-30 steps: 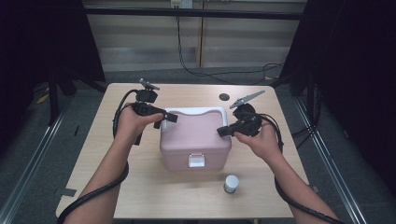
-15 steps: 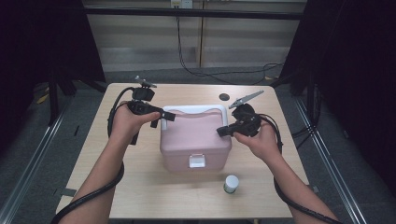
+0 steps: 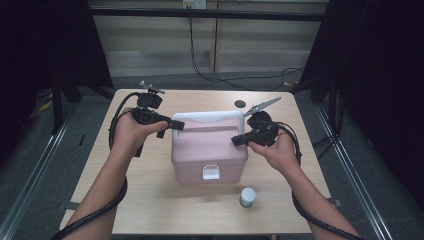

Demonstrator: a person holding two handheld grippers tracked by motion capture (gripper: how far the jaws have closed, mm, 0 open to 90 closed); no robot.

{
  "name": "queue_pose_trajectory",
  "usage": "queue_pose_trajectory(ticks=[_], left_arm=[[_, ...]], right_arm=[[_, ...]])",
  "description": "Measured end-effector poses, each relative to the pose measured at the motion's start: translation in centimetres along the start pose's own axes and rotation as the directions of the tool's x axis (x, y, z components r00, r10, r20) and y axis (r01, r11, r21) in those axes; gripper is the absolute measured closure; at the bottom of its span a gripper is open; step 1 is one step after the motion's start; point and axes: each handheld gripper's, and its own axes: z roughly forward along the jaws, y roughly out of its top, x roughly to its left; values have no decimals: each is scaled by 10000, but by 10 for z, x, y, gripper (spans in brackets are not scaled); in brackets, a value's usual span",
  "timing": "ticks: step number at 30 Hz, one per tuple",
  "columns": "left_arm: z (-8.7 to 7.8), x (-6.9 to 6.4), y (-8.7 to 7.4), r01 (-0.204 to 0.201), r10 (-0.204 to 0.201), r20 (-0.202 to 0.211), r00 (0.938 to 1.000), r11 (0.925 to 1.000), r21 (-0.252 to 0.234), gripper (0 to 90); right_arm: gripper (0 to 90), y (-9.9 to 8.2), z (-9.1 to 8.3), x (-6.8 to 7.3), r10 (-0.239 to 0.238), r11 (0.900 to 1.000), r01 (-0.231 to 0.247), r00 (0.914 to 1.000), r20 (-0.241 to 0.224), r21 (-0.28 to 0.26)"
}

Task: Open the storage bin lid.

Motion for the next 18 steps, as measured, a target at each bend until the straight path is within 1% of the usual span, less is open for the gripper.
queue_pose_trajectory(ticks=[1,2,4,6,7,9,11,12,13,14,17,18], left_arm=[[2,0,-1,-90,90,-46,9999,9999,47,439],[4,0,-1,-89,89,-77,9999,9999,76,442],[7,-1,-1,-240,244,-271,9993,9996,171,444],[10,-1,-1,-306,316,-436,9985,9992,248,452],[11,0,-1,-392,410,-574,9975,9987,320,473],[12,0,-1,-450,475,-737,9961,9983,358,519],[12,0,0,-596,641,-1003,9929,9971,480,569],[12,0,1,-619,672,-1071,9920,9967,519,600],[12,-1,1,-608,673,-1211,9904,9966,562,618],[12,-1,2,-574,648,-1261,9899,9964,619,648],[12,-2,3,-462,551,-1346,9894,9966,679,655],[12,-3,4,-382,482,-1435,9885,9967,712,656]], right_arm=[[900,0,0,0,-22,10000,22,10000,36,11],[900,0,0,0,-13,10000,13,10000,42,2],[900,0,0,0,6,10000,-6,10000,19,-23],[900,0,0,0,8,10000,-8,10000,-6,-30],[900,0,0,0,22,10000,-22,10000,-14,-43],[900,0,0,0,81,10000,-81,10000,-25,-56],[900,0,1,0,26,10000,-26,10000,10,-64],[900,1,1,0,20,10000,-20,10000,24,-64],[900,1,1,0,10,10000,-10,10000,33,-71],[900,1,1,1,0,10000,0,10000,49,-72],[900,0,1,0,50,9999,-50,10000,10,-104],[900,0,1,0,79,9999,-79,10000,5,-104]])
